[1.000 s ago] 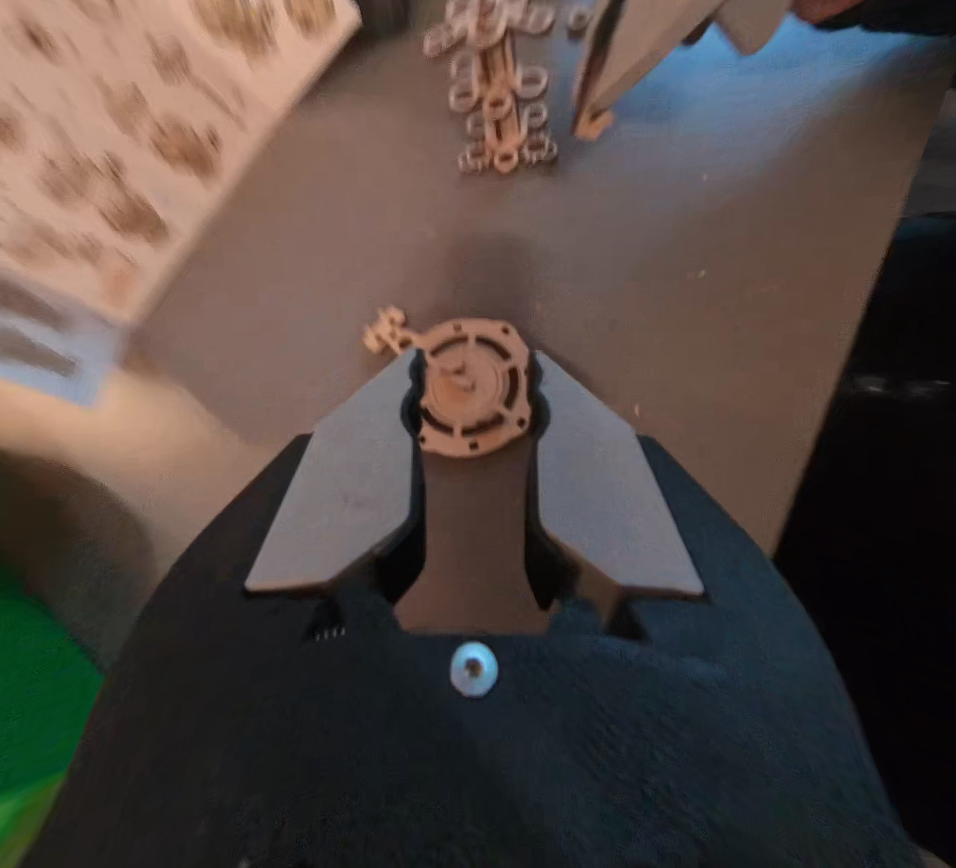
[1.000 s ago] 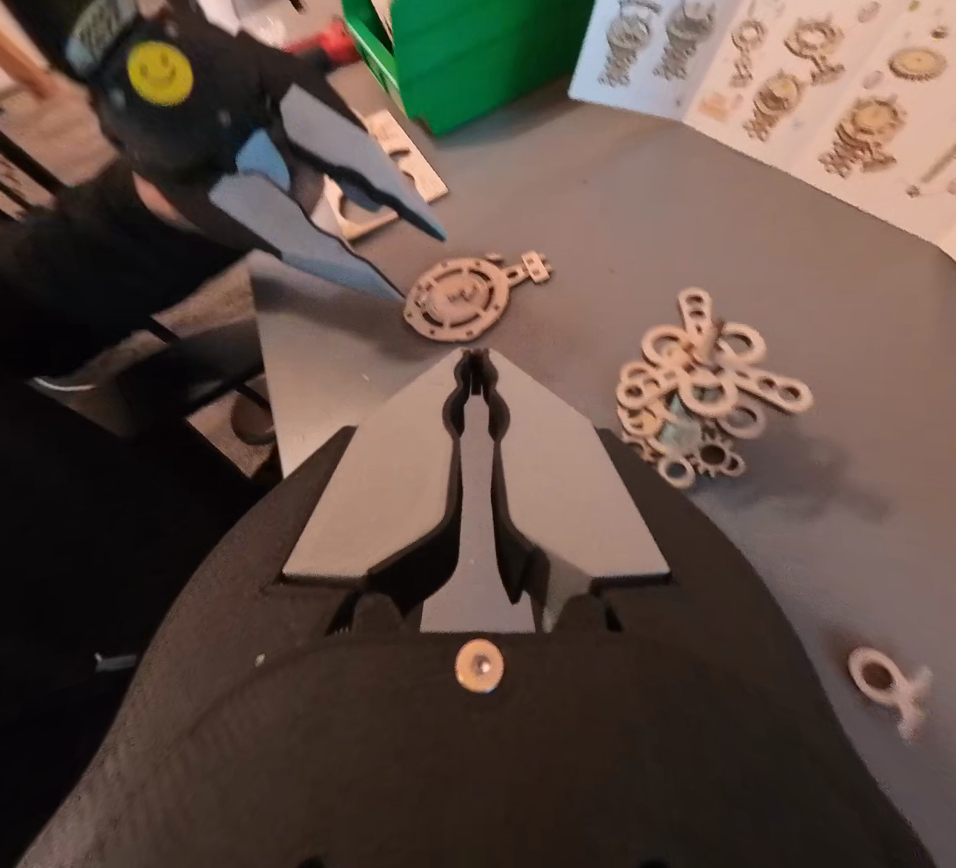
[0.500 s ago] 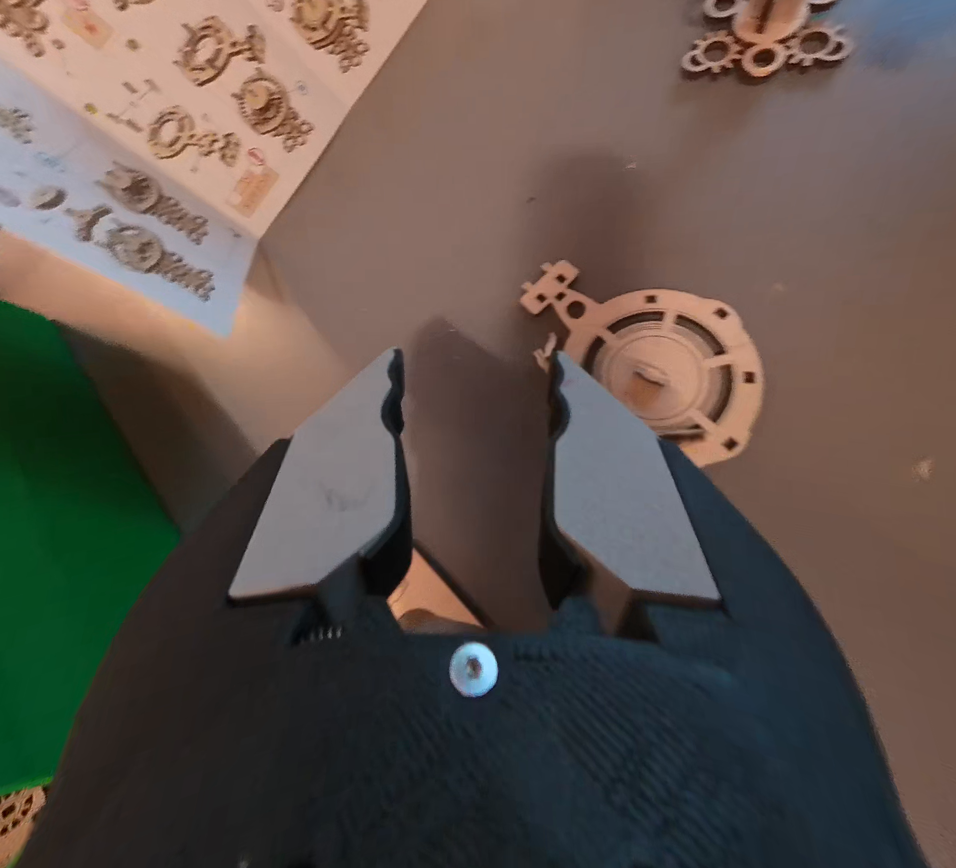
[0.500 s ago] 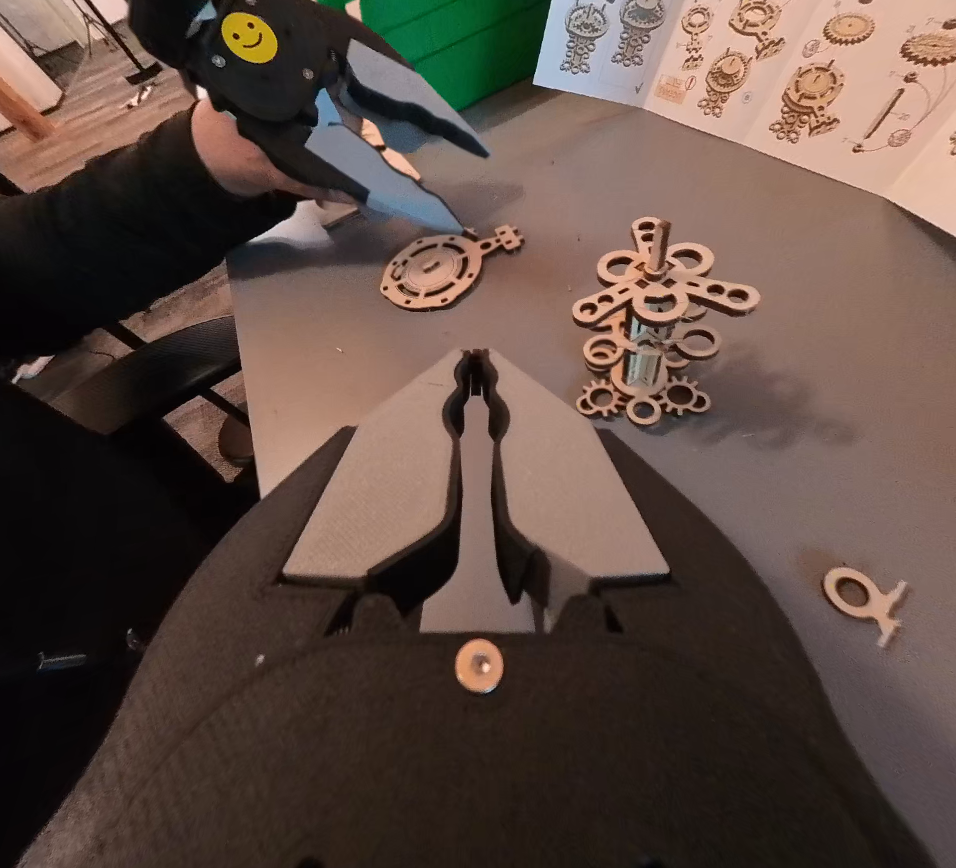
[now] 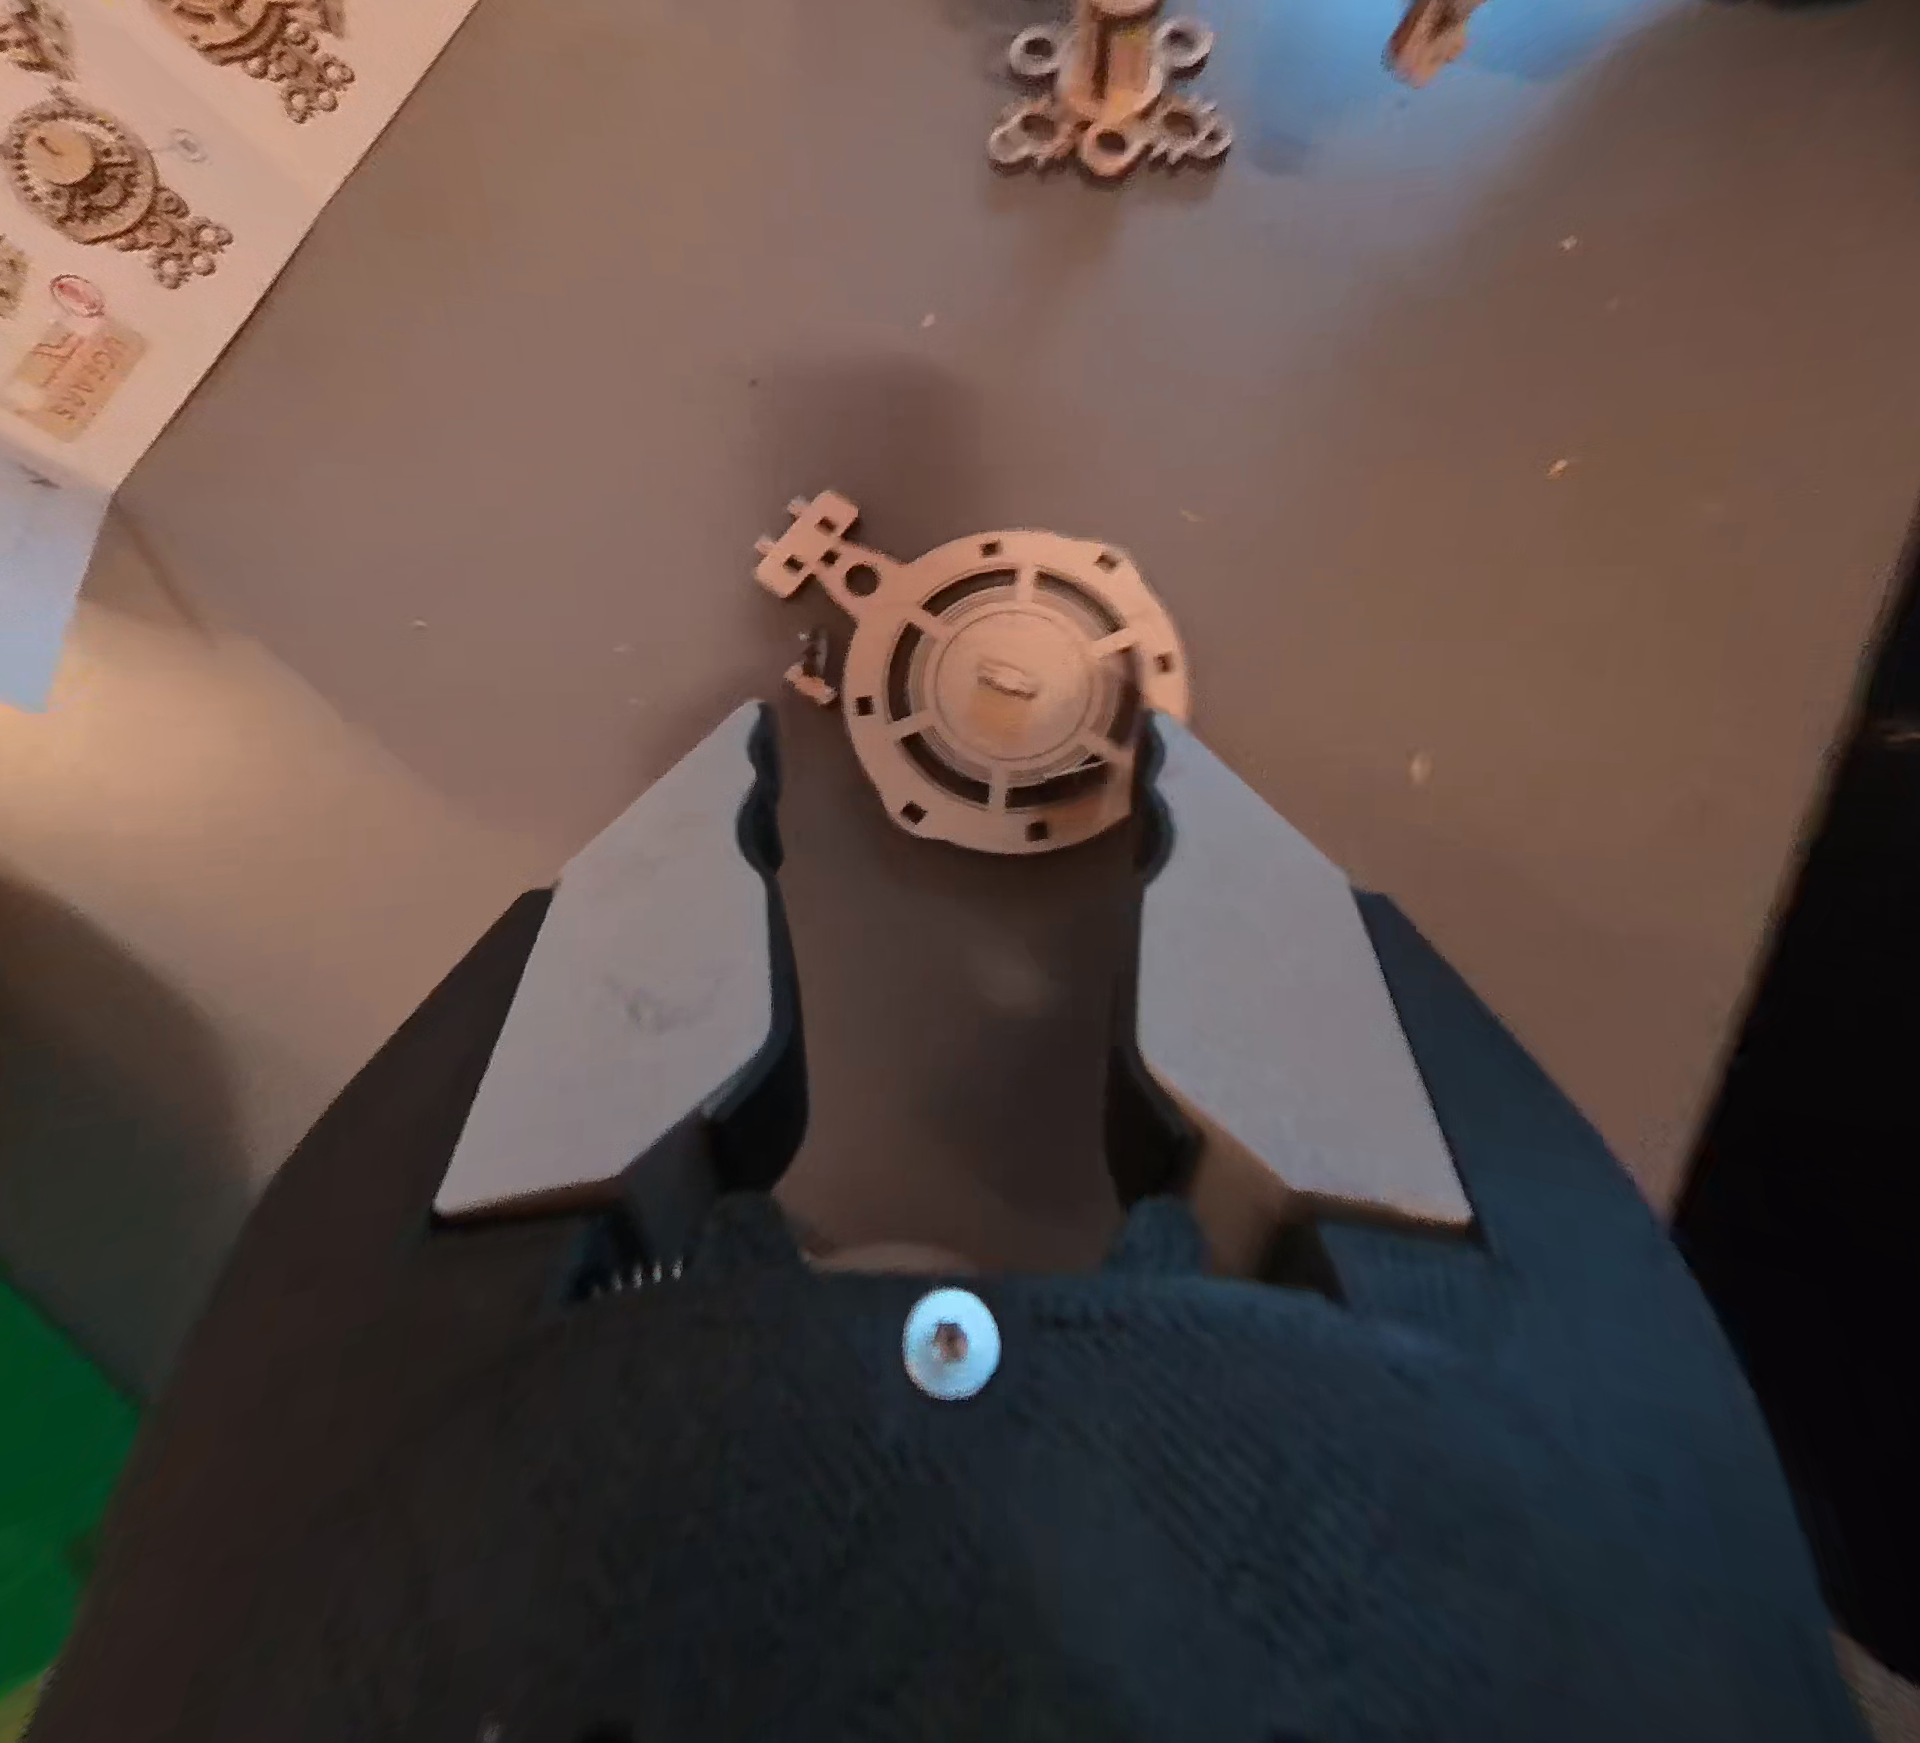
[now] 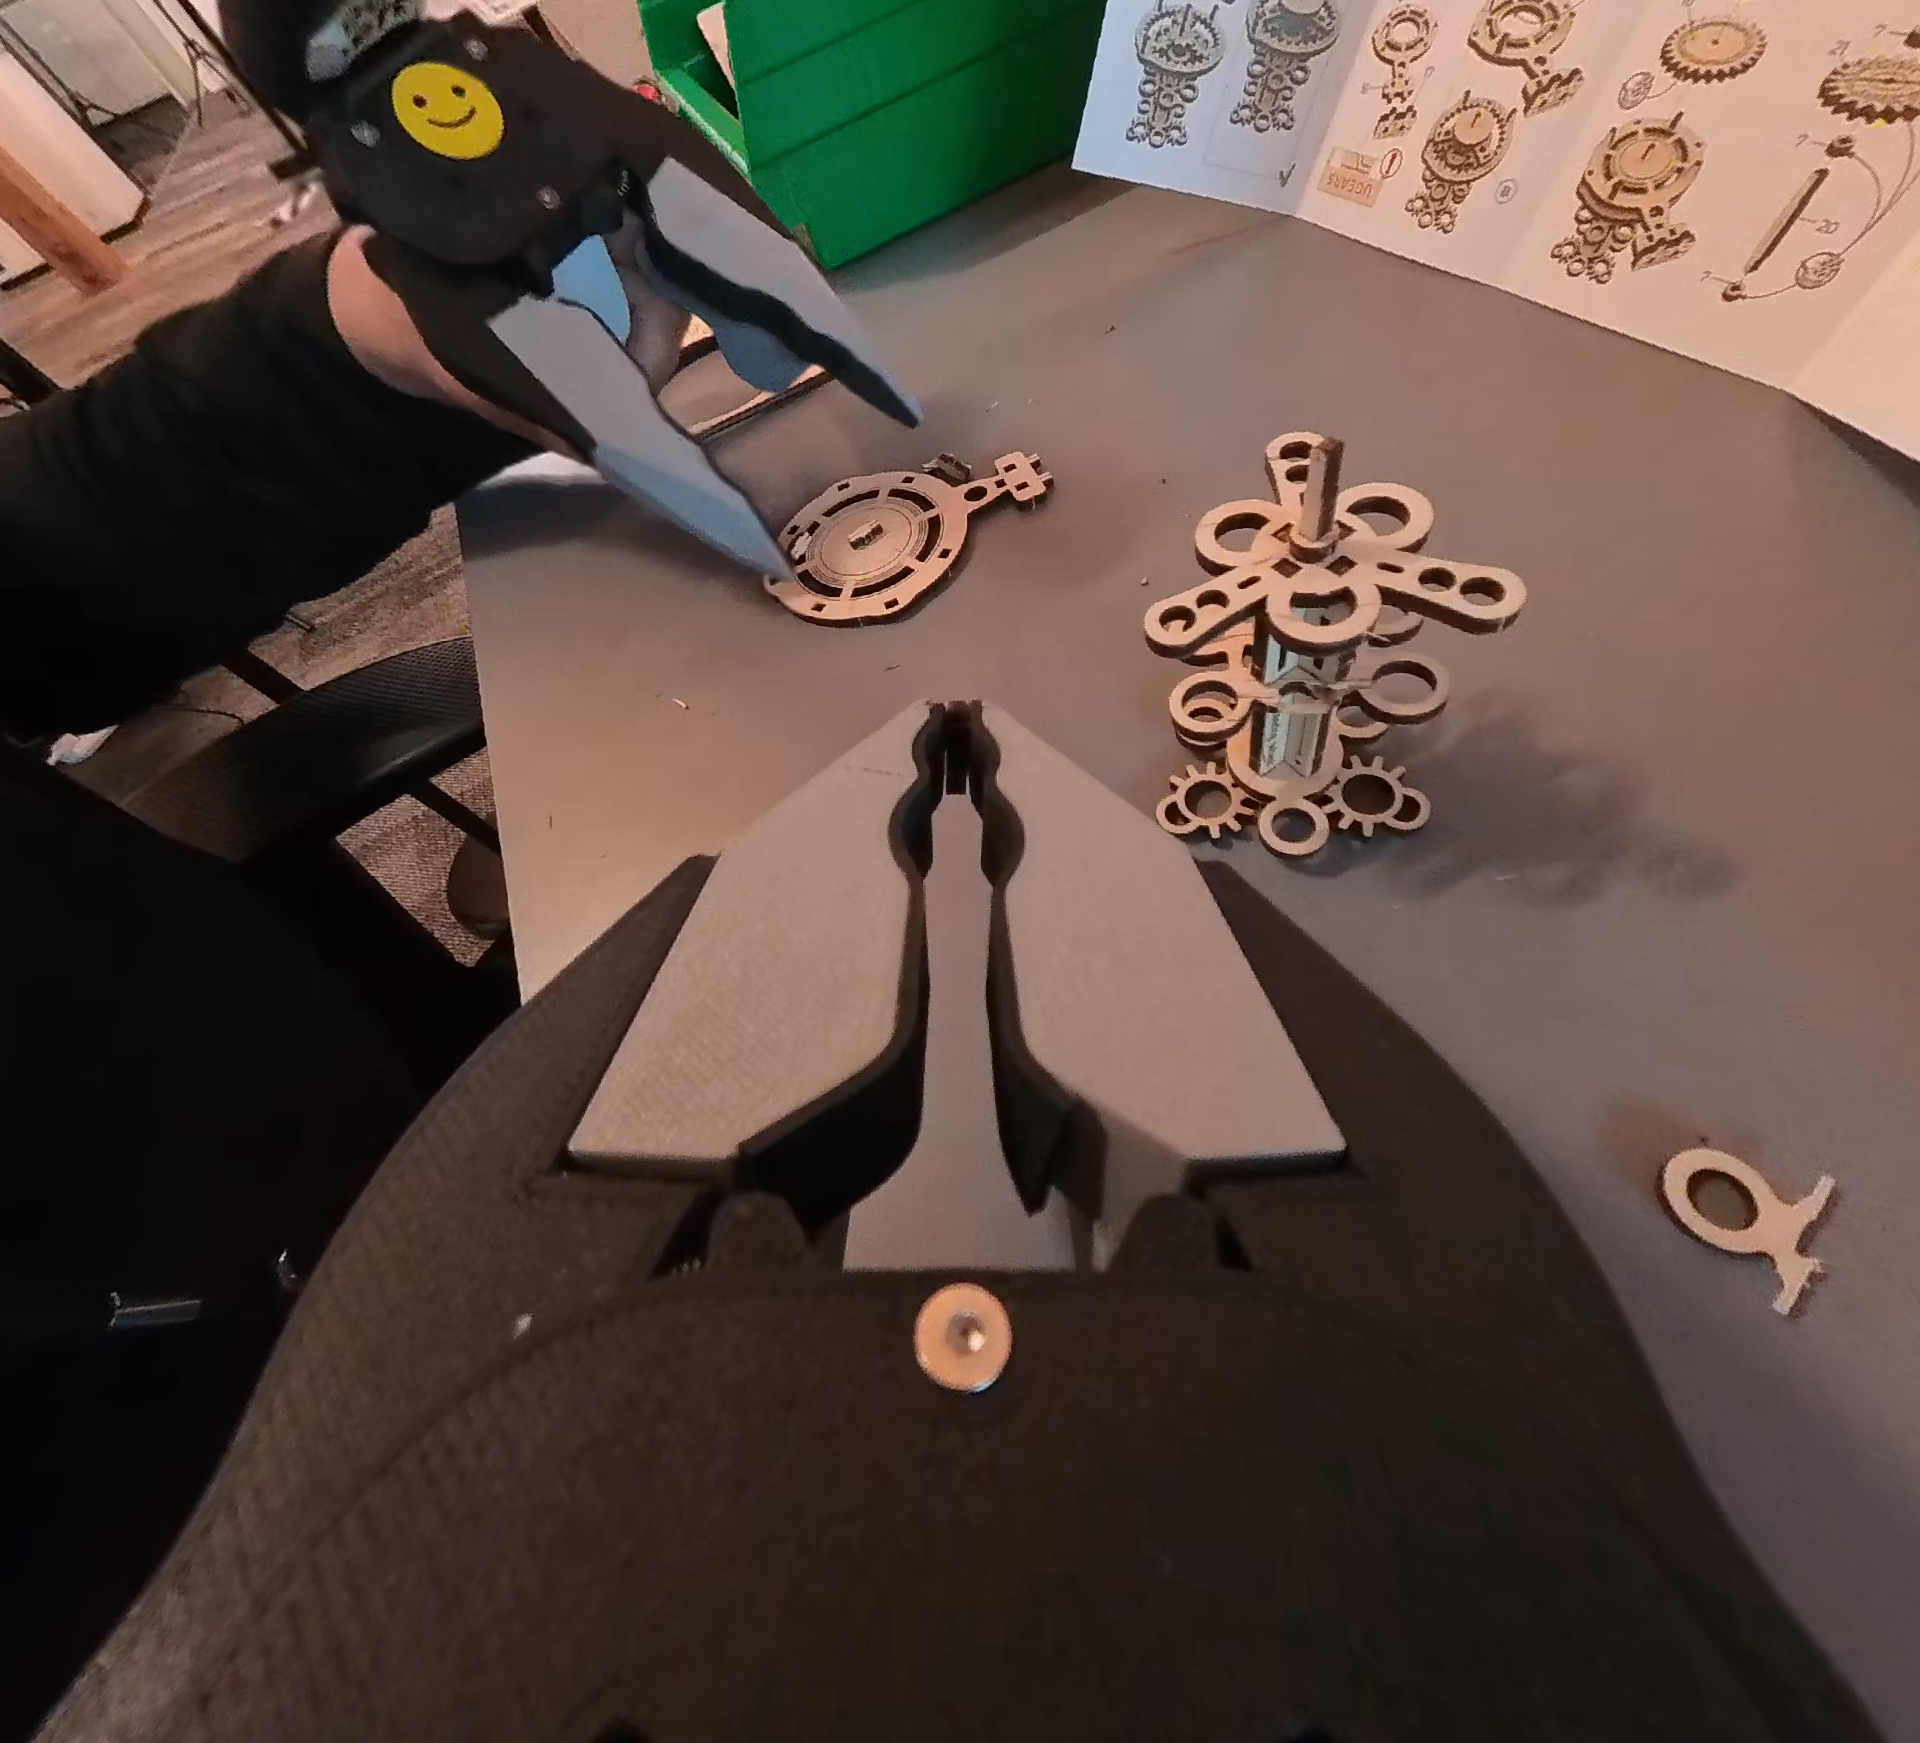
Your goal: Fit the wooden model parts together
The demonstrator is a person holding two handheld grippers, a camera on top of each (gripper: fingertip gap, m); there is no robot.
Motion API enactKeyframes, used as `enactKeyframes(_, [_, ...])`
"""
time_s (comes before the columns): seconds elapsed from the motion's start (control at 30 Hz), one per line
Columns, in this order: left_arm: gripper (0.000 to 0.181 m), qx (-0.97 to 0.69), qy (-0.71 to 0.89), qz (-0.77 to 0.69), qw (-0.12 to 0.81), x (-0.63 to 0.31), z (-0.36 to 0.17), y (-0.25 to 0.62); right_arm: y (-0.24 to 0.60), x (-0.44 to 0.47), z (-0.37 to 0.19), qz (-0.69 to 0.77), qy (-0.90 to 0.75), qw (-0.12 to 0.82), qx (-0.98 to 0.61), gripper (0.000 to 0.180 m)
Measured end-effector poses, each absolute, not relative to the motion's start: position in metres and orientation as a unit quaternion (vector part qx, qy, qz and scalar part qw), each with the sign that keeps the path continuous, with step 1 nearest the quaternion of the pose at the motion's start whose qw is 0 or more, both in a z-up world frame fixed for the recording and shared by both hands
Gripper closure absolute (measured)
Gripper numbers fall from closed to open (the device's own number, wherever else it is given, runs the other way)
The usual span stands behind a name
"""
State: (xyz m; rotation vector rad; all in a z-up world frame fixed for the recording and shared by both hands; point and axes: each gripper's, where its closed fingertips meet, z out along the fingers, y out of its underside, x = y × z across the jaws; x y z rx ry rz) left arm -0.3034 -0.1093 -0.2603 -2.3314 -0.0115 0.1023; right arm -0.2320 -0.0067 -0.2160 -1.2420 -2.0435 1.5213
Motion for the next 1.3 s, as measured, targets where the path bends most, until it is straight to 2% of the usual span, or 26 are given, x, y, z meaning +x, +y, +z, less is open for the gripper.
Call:
enactKeyframes(0.03, [0.113,-0.918,-0.007,0.055,0.393,-0.309,-0.261,-0.11,-0.007,-0.232,-0.216,0.531,-0.712,0.154,-0.433,0.18])
enactKeyframes(0.07, [0.123,-0.917,-0.013,0.067,0.394,-0.315,-0.26,-0.112,-0.007,-0.232,-0.215,0.531,-0.712,0.154,-0.432,0.18])
enactKeyframes(0.23, [0.133,-0.892,-0.067,0.181,0.409,-0.361,-0.241,-0.124,-0.006,-0.231,-0.215,0.532,-0.712,0.156,-0.432,0.18])
enactKeyframes(0.3, [0.128,-0.895,-0.079,0.167,0.407,-0.362,-0.242,-0.126,-0.005,-0.231,-0.215,0.532,-0.711,0.156,-0.432,0.18])
enactKeyframes(0.4, [0.119,-0.901,-0.026,0.038,0.431,-0.315,-0.246,-0.115,-0.005,-0.231,-0.215,0.532,-0.711,0.156,-0.433,0.18])
enactKeyframes(0.47, [0.115,-0.905,-0.002,0.027,0.424,-0.303,-0.25,-0.114,-0.004,-0.23,-0.214,0.533,-0.71,0.157,-0.433,0.18])
enactKeyframes(0.53, [0.112,-0.915,0.02,0.051,0.399,-0.303,-0.26,-0.117,-0.004,-0.23,-0.214,0.534,-0.71,0.157,-0.432,0.18])
enactKeyframes(0.67, [0.117,-0.91,0.011,0.105,0.4,-0.319,-0.257,-0.116,-0.003,-0.23,-0.213,0.534,-0.709,0.159,-0.432,0.18])
enactKeyframes(0.83, [0.136,-0.867,-0.078,0.279,0.406,-0.381,-0.237,-0.137,-0.002,-0.23,-0.214,0.535,-0.708,0.158,-0.434,0.18])
enactKeyframes(0.9, [0.137,-0.849,-0.114,0.273,0.437,-0.387,-0.228,-0.141,-0.003,-0.23,-0.214,0.535,-0.708,0.156,-0.434,0.18])
enactKeyframes(1.0, [0.136,-0.846,-0.118,0.221,0.471,-0.376,-0.222,-0.137,-0.005,-0.23,-0.215,0.533,-0.711,0.154,-0.432,0.18])
enactKeyframes(1.17, [0.118,-0.878,-0.067,0.082,0.467,-0.33,-0.238,-0.116,-0.006,-0.23,-0.217,0.526,-0.716,0.16,-0.43,0.18])
enactKeyframes(1.3, [0.114,-0.898,-0.08,0.134,0.412,-0.345,-0.257,-0.108,-0.006,-0.231,-0.218,0.527,-0.715,0.157,-0.431,0.18])
